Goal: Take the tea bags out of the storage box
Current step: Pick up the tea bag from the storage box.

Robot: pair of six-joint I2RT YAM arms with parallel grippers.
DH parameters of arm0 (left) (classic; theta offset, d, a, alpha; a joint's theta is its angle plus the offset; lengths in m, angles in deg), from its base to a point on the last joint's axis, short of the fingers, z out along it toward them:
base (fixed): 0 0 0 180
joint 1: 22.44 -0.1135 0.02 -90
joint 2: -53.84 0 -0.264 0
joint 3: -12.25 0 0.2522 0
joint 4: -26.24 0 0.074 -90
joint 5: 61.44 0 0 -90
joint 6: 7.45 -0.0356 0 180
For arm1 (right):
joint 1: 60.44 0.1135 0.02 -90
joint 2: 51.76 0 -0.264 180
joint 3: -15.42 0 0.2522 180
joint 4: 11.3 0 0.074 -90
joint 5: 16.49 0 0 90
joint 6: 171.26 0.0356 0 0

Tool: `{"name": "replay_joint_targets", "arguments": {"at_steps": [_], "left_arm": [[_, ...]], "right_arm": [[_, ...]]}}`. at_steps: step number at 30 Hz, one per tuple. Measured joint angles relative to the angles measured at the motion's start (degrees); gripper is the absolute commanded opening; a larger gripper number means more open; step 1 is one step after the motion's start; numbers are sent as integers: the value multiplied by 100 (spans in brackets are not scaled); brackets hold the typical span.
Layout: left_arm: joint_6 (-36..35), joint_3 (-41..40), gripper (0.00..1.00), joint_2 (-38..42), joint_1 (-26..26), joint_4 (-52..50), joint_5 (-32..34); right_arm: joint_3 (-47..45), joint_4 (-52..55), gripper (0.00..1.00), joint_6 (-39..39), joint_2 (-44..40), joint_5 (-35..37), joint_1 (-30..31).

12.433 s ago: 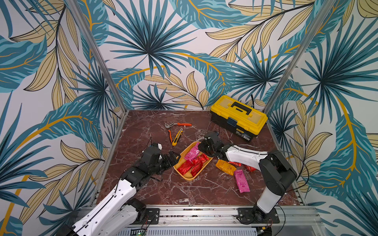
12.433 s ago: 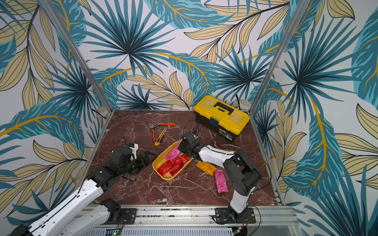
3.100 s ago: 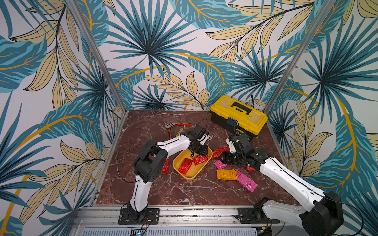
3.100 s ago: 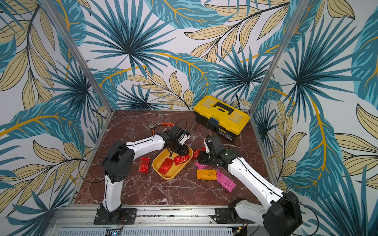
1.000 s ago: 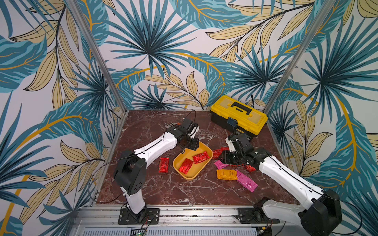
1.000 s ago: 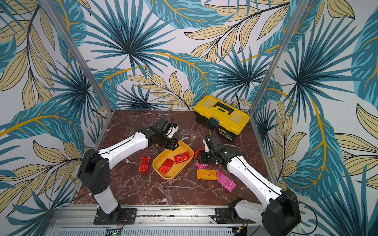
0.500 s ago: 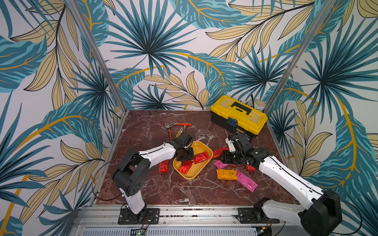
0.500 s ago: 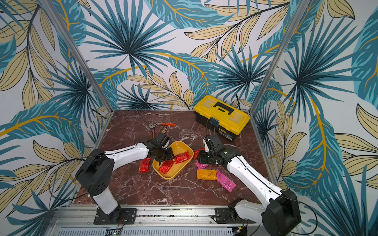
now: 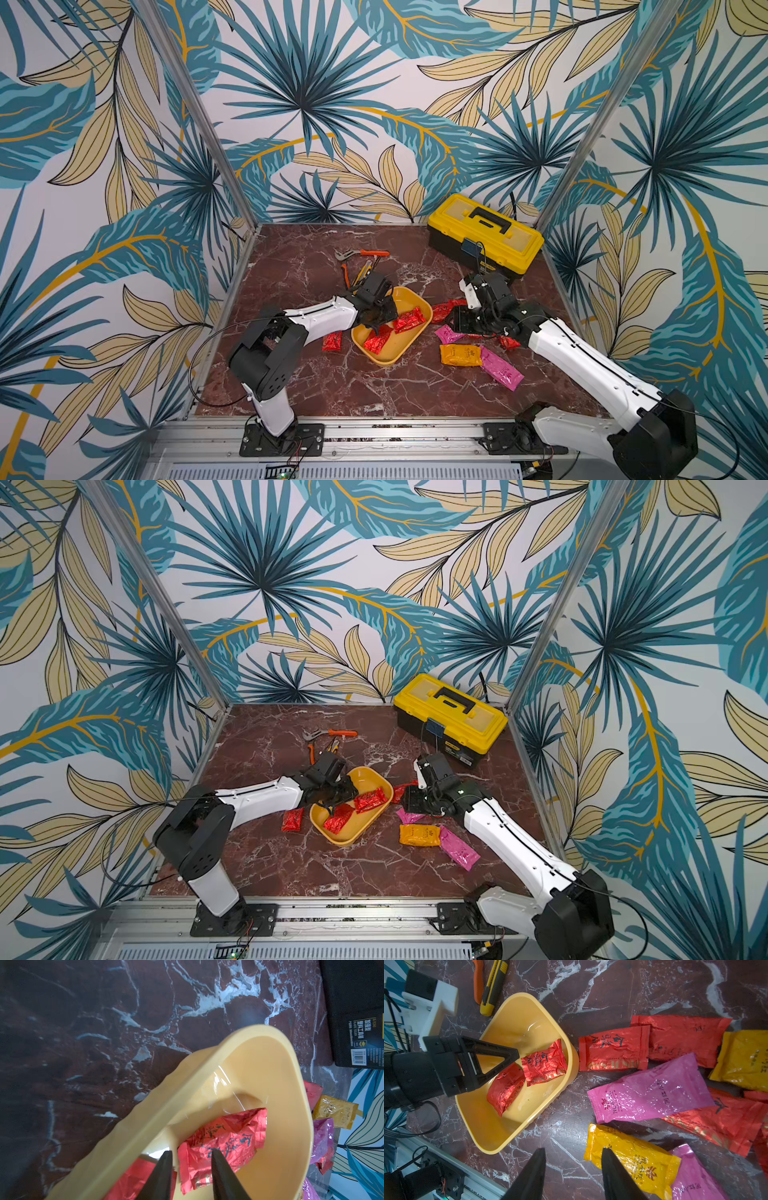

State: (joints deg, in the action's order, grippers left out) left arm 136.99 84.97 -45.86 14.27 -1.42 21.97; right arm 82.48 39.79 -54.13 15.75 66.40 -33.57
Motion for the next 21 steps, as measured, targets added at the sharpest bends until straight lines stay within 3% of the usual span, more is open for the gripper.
{"name": "replay_joint_targets", "arguments": {"at_steps": [21], "left_arm": [[225,0,46,-387,39,562,-219]], "right_arm": [[26,9,49,-85,0,-42,-111]]}}
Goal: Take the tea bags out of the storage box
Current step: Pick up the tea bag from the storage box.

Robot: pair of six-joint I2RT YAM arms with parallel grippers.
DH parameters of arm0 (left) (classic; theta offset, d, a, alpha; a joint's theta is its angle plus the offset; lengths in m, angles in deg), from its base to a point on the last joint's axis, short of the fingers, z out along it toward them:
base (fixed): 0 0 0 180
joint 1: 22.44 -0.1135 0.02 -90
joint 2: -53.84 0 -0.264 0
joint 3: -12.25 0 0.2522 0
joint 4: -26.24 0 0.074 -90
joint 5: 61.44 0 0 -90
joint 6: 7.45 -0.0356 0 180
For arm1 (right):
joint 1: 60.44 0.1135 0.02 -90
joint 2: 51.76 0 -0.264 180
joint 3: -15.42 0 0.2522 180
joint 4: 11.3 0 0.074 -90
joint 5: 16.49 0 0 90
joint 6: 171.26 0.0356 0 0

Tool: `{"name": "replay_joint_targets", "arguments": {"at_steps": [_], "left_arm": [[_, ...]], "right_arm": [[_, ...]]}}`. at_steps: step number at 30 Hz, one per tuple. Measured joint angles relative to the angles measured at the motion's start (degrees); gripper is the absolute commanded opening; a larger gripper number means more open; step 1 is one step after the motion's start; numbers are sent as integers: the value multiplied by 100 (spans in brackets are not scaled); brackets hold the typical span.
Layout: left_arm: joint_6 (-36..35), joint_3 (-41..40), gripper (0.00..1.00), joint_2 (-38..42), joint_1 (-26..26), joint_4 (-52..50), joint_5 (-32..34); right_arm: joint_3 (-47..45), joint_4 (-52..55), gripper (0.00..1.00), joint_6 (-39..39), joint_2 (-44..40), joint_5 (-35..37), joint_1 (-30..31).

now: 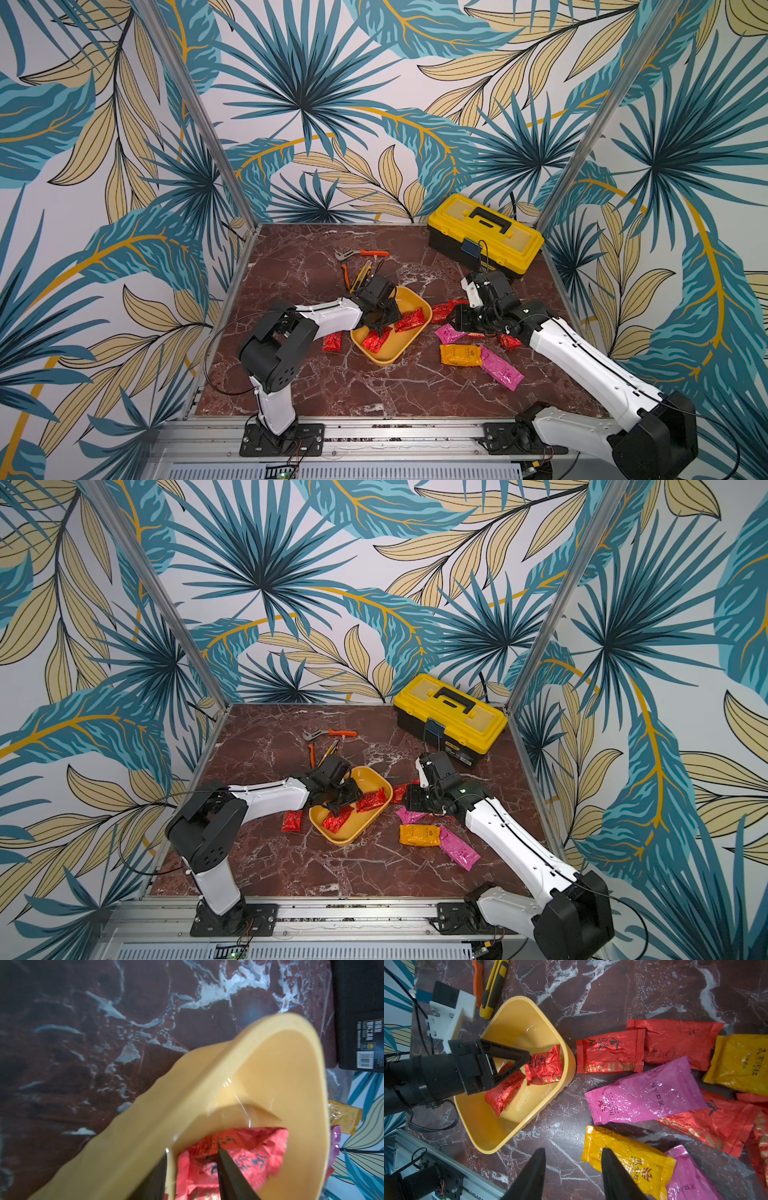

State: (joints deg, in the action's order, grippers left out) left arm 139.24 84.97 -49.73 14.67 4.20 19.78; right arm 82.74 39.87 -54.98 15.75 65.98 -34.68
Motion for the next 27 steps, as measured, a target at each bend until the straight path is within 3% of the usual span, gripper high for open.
{"name": "replay_joint_targets", "arguments": {"at_steps": [7,22,27], "left_arm": [[166,0,46,2,0,402,-256],[323,-59,3,2,0,901,-719],[321,-59,0,2,0,940,-824]], "right_arm": [[0,2,49,-20,0,-28,-17],[57,13,49,-20,0,-66,-28],[101,15,49,-20,0,-66,-31]]}}
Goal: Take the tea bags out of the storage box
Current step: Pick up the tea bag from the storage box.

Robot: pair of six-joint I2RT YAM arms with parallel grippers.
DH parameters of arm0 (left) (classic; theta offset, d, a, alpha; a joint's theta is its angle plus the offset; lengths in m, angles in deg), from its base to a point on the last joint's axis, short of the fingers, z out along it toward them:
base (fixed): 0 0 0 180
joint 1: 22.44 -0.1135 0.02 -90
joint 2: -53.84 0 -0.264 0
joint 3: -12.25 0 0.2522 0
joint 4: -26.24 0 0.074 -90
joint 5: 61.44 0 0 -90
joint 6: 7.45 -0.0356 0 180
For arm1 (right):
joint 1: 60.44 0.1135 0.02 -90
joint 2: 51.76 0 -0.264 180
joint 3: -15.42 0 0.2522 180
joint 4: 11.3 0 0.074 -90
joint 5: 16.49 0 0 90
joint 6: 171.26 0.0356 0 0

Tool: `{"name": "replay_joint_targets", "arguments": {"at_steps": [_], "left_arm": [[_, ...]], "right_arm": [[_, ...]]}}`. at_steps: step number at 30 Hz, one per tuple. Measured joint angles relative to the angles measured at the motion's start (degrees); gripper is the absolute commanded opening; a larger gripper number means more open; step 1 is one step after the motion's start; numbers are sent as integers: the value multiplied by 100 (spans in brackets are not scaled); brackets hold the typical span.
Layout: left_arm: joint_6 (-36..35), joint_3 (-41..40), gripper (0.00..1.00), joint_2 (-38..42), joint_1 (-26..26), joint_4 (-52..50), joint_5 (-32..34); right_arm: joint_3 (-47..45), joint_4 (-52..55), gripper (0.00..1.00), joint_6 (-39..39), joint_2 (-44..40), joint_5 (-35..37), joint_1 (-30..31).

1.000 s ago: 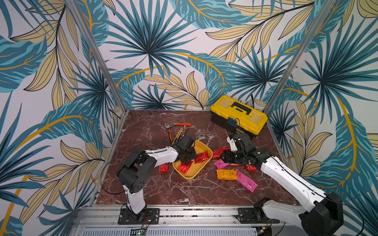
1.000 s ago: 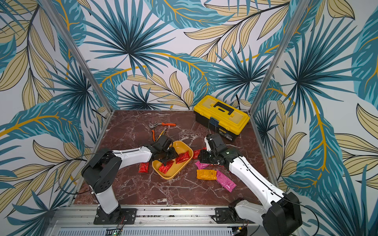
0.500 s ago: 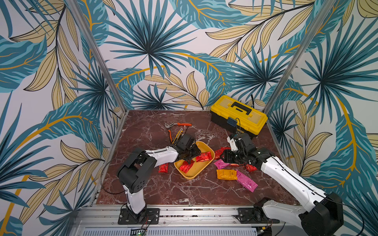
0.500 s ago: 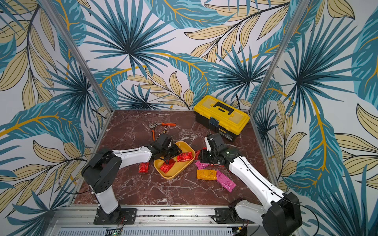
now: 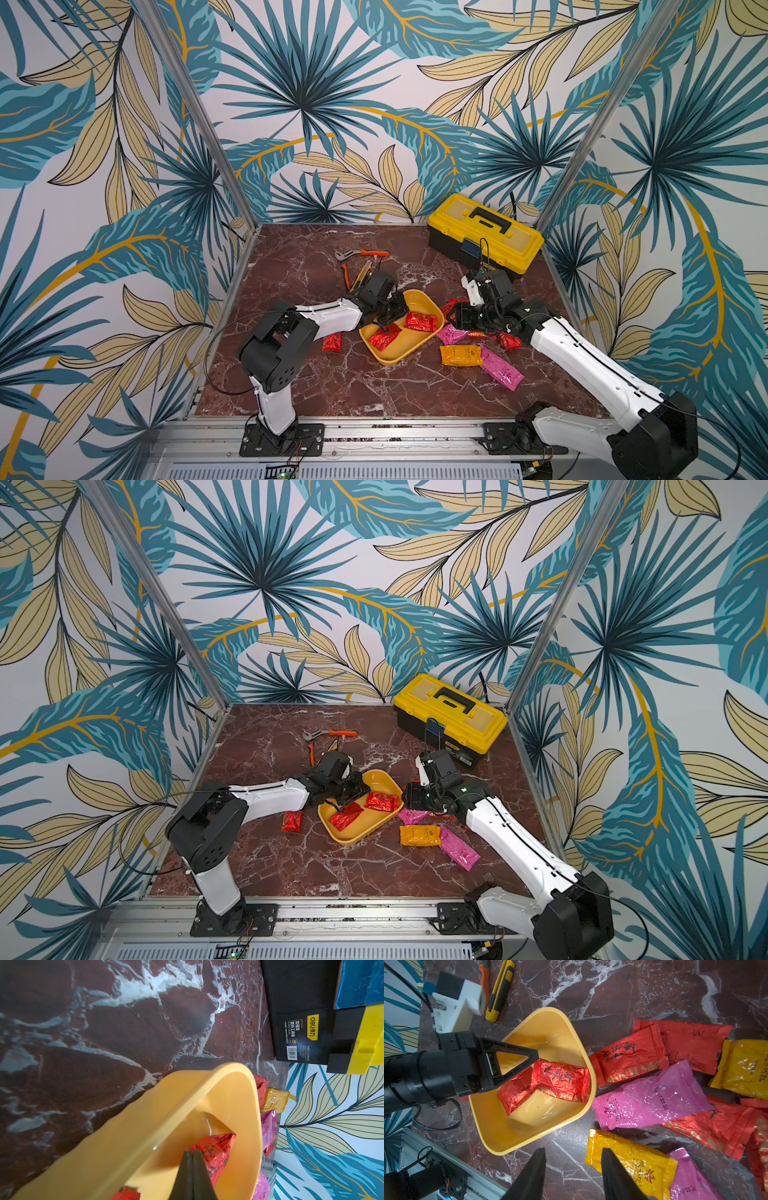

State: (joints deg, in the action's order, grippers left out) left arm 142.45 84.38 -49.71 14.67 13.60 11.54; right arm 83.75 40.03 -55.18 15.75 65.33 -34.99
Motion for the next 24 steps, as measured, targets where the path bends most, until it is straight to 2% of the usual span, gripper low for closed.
{"name": "replay_joint_targets", "arguments": {"at_steps": [8,13,24], "left_arm": [[-52,0,0,85,-2,-101,-46],[-195,2,0,503,-85,-393,-144],[-568,63,0,1871,-896,-1182,-302]], "right_arm": [[0,4,49,0,0,-2,-15],[22,2,49,0,0,-2,-28],[83,7,49,0,48,-92,-35]]}}
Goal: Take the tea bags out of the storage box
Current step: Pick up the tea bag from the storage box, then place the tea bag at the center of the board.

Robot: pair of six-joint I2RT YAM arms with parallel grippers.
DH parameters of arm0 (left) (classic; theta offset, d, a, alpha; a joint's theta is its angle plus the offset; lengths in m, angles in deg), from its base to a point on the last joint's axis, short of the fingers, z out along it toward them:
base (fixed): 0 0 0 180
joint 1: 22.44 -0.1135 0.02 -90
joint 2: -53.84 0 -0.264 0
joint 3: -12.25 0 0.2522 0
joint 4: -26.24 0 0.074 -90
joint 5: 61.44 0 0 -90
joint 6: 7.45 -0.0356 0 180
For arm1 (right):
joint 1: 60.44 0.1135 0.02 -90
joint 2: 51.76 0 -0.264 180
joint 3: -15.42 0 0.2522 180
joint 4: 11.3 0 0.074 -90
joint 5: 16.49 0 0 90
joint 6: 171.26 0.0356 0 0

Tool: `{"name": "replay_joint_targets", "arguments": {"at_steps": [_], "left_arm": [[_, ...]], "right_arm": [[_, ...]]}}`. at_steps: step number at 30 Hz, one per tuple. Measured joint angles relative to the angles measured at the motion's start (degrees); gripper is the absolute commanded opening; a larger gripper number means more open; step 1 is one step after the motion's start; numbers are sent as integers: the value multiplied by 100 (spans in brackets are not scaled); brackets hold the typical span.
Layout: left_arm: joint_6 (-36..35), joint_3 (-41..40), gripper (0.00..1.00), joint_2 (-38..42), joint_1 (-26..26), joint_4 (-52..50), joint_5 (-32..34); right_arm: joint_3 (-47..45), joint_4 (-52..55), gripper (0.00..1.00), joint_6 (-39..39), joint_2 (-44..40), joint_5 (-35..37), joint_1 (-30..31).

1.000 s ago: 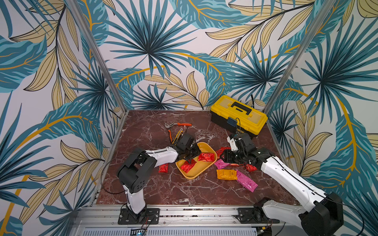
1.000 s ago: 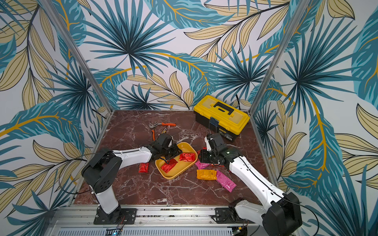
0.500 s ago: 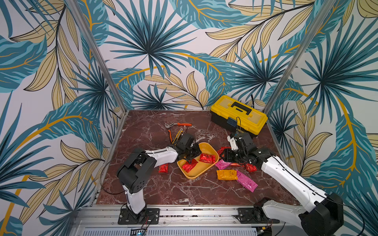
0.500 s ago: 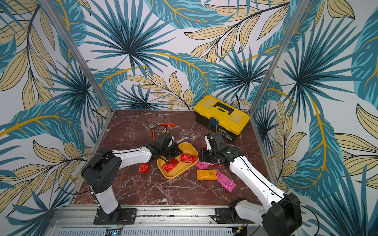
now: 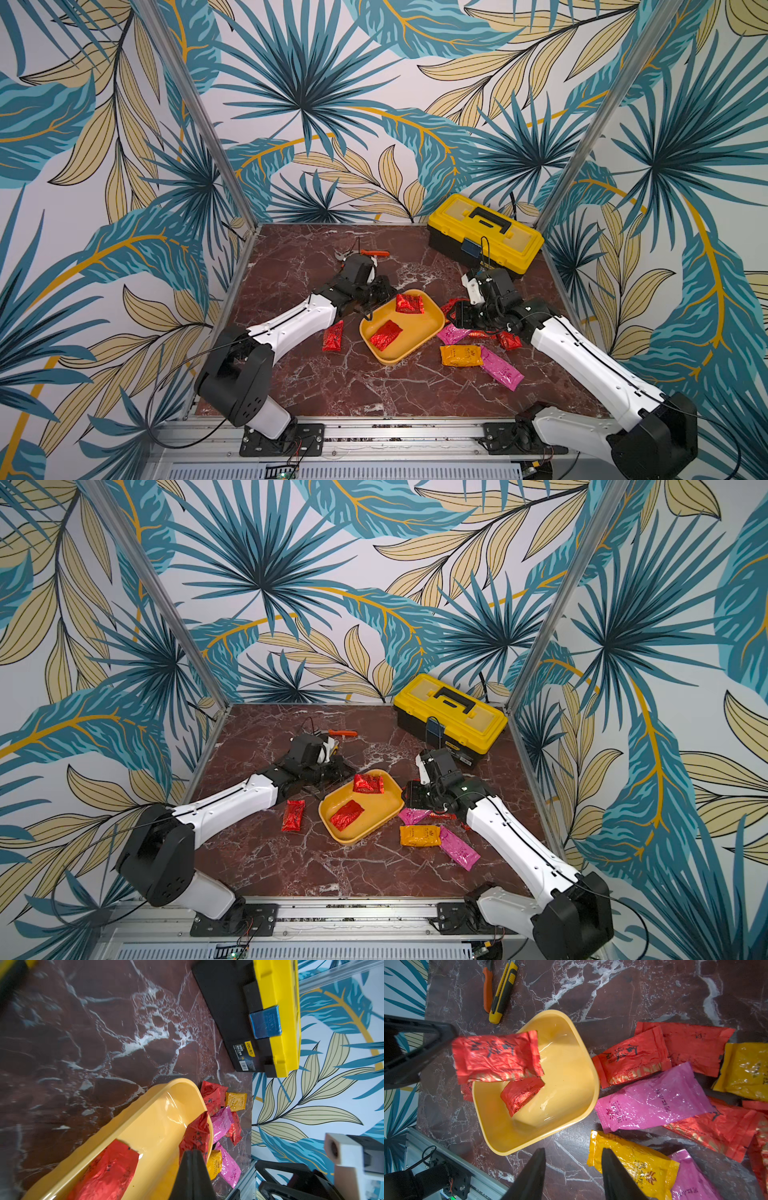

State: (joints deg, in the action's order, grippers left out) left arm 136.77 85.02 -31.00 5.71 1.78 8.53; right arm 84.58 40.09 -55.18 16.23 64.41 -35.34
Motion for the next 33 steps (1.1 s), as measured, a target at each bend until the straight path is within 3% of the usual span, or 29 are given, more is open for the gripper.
{"name": "replay_joint_targets", "arguments": {"at_steps": [7,15,21,27,33], "left_arm": [[-223,-175,0,1344,-1193,-627,-46],[-212,-1425,0,2623,-2459,-968,46],[-57,-2439,0,2704,-2688,-944,101],[2,-2680,0,2439,-2712,-791,68],[37,-2857,45,2406,-2743,-693,61]], "right_arm": [[166,-2,49,0,190,-149,0],[468,-2,49,7,531,-398,0],[831,-4,49,55,841,-651,20],[1102,-57,49,155,1213,-828,243],[1239,-229,49,348,1648,-903,592]]}}
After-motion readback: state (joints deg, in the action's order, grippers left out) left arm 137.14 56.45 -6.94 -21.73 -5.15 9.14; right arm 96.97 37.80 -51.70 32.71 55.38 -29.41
